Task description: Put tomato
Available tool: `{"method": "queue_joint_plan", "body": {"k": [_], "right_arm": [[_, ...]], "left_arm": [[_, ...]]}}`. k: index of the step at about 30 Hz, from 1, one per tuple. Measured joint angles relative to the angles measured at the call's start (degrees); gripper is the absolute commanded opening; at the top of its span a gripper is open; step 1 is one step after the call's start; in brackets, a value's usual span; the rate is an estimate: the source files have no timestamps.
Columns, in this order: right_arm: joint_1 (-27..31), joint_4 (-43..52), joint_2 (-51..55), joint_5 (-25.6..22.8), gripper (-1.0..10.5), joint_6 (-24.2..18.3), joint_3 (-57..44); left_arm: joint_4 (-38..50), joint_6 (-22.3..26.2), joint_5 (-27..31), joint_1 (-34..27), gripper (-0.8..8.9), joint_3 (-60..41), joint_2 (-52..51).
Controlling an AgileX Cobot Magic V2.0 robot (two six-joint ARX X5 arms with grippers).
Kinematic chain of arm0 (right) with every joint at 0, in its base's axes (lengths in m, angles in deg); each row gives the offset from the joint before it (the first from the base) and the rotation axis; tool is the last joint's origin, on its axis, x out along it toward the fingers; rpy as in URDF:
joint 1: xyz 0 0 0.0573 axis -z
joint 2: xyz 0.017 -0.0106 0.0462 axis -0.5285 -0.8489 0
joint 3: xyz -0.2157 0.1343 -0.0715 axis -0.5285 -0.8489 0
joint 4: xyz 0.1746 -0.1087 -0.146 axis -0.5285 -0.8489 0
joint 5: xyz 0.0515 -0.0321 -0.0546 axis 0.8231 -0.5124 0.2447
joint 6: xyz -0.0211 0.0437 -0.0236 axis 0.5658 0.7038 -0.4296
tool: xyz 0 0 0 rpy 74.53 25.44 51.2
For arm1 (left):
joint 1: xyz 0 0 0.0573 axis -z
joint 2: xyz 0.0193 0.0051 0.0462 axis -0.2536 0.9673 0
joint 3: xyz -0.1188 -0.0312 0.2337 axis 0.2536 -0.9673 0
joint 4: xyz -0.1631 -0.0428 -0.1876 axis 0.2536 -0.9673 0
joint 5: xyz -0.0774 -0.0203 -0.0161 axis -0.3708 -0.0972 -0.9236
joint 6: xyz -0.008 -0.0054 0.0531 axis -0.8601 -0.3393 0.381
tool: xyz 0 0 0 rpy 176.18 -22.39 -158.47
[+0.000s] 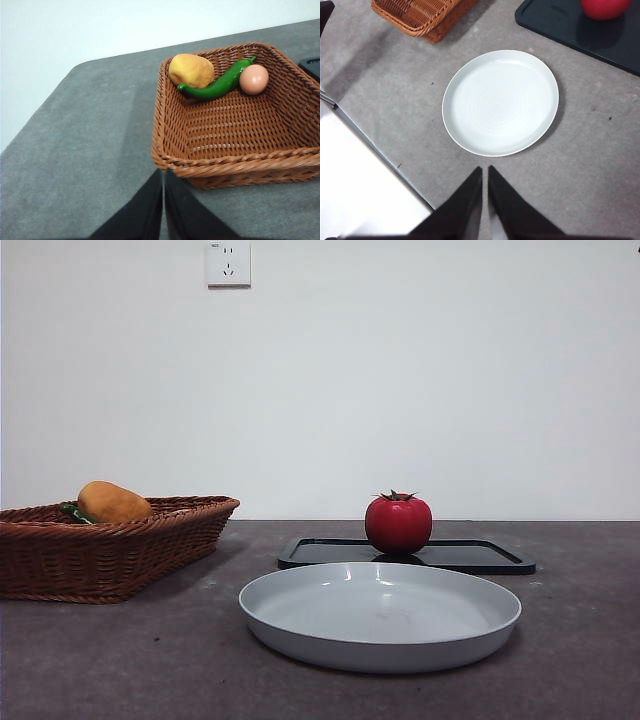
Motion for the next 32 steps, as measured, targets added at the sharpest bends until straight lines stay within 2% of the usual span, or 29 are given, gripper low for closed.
{"method": "queue_joint_plan", "body": {"k": [17, 20, 26, 32], "right_arm": [[0.0, 0.1, 0.0, 0.0, 0.1, 0.0, 0.0], [0.7, 1.9, 0.6, -0.8, 0.1, -1.6, 0.0], [7.9, 15.9, 6.9, -1.3, 0.1, -2.9, -3.4], [17.0, 30.6, 16.4, -2.9, 0.1, -3.1, -15.1]], "left_arm": [[0.0, 0.0, 0.0, 0.0, 0.07, 0.0, 0.0], [0.0, 0.0, 0.0, 0.0, 0.07, 0.0, 0.0], [0.0, 0.0, 0.0, 0.0, 0.07, 0.0, 0.0], [0.0, 0.0, 0.0, 0.0, 0.08, 0.0, 0.0]]}}
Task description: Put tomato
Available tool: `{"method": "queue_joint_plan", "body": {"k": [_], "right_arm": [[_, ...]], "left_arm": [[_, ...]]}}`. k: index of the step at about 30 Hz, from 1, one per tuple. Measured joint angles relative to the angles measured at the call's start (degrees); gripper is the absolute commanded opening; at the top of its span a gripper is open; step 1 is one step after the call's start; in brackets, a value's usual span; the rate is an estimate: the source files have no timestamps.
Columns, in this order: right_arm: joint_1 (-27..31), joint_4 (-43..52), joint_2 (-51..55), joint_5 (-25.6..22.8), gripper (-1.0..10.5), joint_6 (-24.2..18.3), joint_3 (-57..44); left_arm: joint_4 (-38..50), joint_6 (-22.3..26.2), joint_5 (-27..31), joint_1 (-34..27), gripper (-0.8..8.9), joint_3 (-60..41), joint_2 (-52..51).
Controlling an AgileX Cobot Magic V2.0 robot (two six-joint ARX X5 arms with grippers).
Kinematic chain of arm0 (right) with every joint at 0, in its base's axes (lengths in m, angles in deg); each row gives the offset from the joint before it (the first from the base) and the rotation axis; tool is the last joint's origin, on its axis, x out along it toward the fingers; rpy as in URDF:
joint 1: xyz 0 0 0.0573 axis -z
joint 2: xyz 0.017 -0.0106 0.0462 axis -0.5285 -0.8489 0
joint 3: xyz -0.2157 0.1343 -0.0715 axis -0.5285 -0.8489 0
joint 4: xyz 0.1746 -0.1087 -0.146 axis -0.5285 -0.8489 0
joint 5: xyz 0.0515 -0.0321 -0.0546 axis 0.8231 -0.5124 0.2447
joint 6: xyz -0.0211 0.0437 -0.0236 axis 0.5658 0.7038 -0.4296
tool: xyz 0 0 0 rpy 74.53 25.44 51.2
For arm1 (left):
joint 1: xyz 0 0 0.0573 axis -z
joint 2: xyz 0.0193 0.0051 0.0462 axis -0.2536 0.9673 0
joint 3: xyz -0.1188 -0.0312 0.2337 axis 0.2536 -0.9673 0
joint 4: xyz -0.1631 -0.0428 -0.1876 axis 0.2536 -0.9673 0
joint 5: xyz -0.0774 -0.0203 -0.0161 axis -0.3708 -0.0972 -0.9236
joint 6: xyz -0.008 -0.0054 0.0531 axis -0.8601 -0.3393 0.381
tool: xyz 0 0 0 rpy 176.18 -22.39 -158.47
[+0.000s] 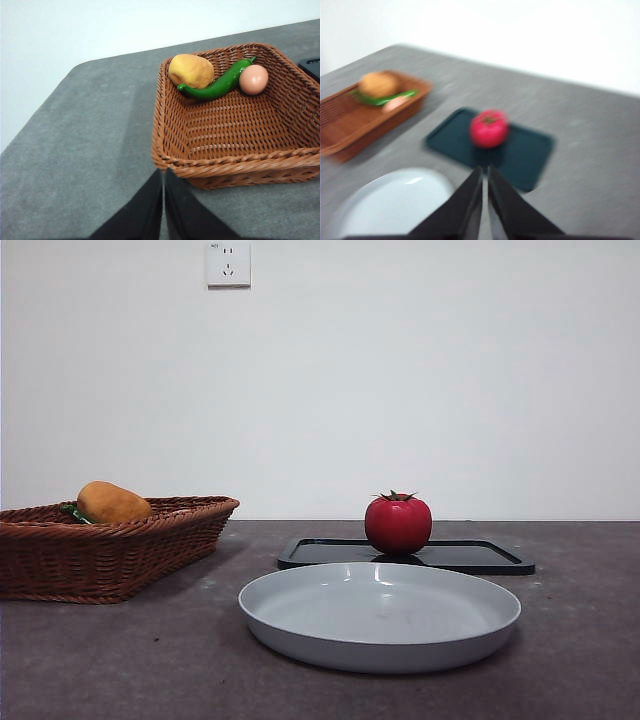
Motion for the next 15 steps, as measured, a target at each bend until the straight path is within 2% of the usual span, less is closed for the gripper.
{"method": "queue_joint_plan", "body": {"k": [5, 10, 15], "right_arm": [[3.7, 11.6, 7.9, -0.8, 0.1, 0.0, -13.6], [3.8, 18.2, 15.8, -6.7, 0.1, 1.0, -24.3], [3.8, 19.3, 21.5, -12.3, 0.1, 4.2, -31.4]], "left_arm": [[0.0, 0.0, 0.0, 0.0, 0.07, 0.0, 0.0], [0.0, 0.0, 0.0, 0.0, 0.07, 0.0, 0.0], [0.0, 0.0, 0.0, 0.0, 0.08, 0.0, 0.0]]}}
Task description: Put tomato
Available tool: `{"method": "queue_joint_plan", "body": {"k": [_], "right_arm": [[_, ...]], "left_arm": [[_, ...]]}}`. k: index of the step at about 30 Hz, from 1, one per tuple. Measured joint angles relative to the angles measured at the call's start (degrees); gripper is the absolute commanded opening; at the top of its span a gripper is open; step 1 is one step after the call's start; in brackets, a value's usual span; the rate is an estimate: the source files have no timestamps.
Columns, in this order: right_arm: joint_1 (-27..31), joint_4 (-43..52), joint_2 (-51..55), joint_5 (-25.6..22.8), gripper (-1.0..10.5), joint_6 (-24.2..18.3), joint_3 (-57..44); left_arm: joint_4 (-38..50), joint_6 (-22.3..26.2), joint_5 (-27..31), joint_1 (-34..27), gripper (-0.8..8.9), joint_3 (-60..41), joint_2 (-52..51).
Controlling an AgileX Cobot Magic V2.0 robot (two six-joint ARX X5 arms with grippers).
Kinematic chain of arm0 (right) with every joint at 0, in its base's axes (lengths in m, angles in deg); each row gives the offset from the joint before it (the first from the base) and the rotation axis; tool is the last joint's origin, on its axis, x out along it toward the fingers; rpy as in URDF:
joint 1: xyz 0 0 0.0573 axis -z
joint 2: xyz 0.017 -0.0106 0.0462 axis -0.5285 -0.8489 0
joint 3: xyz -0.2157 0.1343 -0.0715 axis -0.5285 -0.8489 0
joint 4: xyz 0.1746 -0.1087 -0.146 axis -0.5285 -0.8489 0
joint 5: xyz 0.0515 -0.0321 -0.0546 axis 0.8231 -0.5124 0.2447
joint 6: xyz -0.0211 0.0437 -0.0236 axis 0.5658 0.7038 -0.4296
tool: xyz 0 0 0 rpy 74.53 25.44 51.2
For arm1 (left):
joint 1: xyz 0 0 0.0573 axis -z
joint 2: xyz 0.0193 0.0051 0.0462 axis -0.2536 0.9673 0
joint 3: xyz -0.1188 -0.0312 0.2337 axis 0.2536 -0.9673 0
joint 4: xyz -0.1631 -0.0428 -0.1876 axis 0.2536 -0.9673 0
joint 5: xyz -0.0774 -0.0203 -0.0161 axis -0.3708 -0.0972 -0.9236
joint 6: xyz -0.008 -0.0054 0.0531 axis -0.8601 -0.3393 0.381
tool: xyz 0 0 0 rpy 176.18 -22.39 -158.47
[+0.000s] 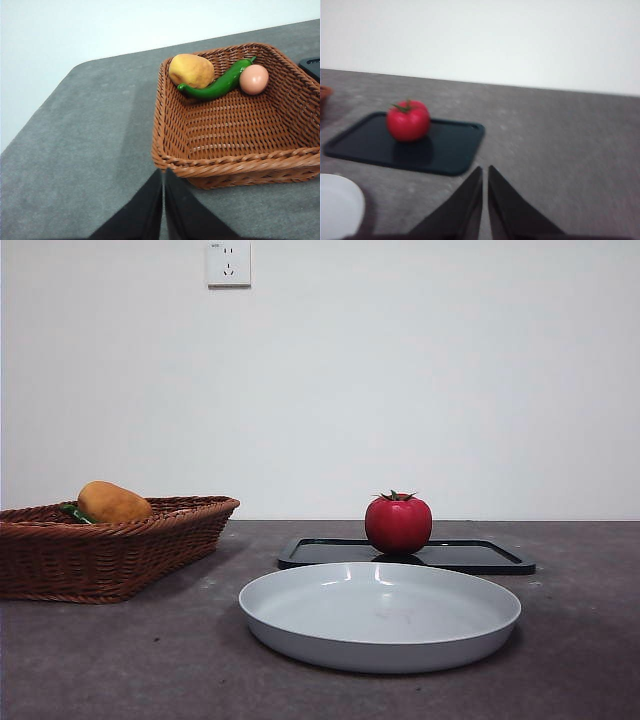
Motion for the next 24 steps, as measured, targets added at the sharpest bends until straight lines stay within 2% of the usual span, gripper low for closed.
{"method": "queue_joint_plan", "body": {"k": [7, 13, 24], "right_arm": [[0.0, 0.4, 2.6, -1.3, 0.1, 2.4, -4.4], [0.0, -3.0, 2.6, -2.7, 0.1, 2.5, -4.7], [0.0, -3.0, 2.6, -2.8, 0.1, 2.5, -4.7]], "left_arm": [[0.0, 0.0, 0.0, 0.0, 0.07, 0.0, 0.0], [0.0, 0.0, 0.0, 0.0, 0.07, 0.0, 0.0], [0.0, 0.0, 0.0, 0.0, 0.08, 0.0, 0.0]]}}
